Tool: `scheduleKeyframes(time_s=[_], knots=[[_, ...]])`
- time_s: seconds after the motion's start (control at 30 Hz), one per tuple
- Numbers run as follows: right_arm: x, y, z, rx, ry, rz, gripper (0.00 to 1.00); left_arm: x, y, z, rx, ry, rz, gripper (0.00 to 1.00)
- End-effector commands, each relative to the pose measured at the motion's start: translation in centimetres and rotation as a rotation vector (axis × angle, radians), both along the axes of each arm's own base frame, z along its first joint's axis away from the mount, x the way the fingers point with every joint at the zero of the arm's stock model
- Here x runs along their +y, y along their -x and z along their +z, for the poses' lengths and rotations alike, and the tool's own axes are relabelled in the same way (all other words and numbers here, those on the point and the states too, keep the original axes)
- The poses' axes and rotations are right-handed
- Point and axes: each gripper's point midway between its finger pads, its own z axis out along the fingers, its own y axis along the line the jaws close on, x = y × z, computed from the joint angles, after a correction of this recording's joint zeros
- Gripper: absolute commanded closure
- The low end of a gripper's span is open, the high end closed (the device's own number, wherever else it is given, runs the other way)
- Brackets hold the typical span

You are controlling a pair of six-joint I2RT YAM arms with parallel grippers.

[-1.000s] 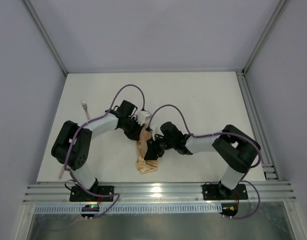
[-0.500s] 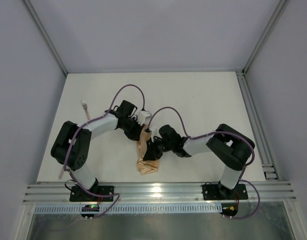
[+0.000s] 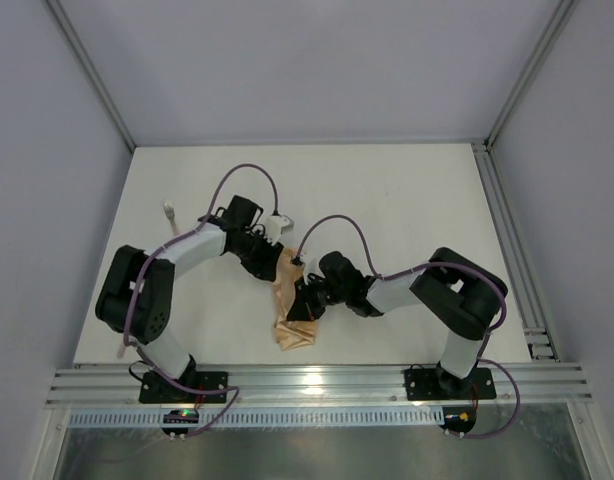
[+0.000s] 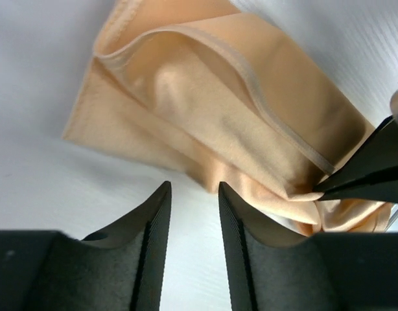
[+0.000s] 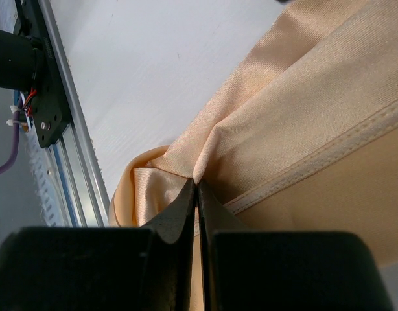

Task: Fold the napkin into a case and place the utensils inside
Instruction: Stuff the top corner of the smaller-rectangle-folded napkin at the center of the board, then pick up the smaller rectangle-folded napkin from the center of the board.

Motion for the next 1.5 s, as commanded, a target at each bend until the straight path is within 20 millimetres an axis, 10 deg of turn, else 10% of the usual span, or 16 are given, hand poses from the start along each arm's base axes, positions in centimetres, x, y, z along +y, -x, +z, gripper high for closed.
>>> scheduleKeyframes(time_s=[0.0, 0.27, 0.67, 1.17, 1.27, 1.47], knots=[[0.6, -0.8, 1.8, -0.062, -0.047, -0.020, 0.96, 0.3, -1.8, 4.5, -0.089, 0.080, 0.026, 0.60], [0.6, -0.7, 1.4, -0.054, -0.056, -0.024, 0.96, -1.8, -4.5, 7.4, -0.140, 0.188, 0.101, 0.46], [0.6, -0.6, 0.7, -0.043, -0.054, -0.025, 0.96, -6.0, -6.6, 4.7, -0.098, 0.147, 0.144, 0.42], [0.8, -0.7, 0.7, -0.045, -0.057, -0.023, 0.96, -6.0, -7.2, 2.6, -0.086, 0.063, 0.169, 0.73], [0.7, -0.6, 0.8, -0.045, -0.054, -0.022, 0.96, -5.5, -7.7, 2.8, -0.127, 0.036, 0.169, 0.98], [0.5, -0.7, 1.9, -0.067, -0.045, -0.017, 0.84, -4.1, -7.3, 2.3, -0.182, -0.009, 0.136, 1.00]])
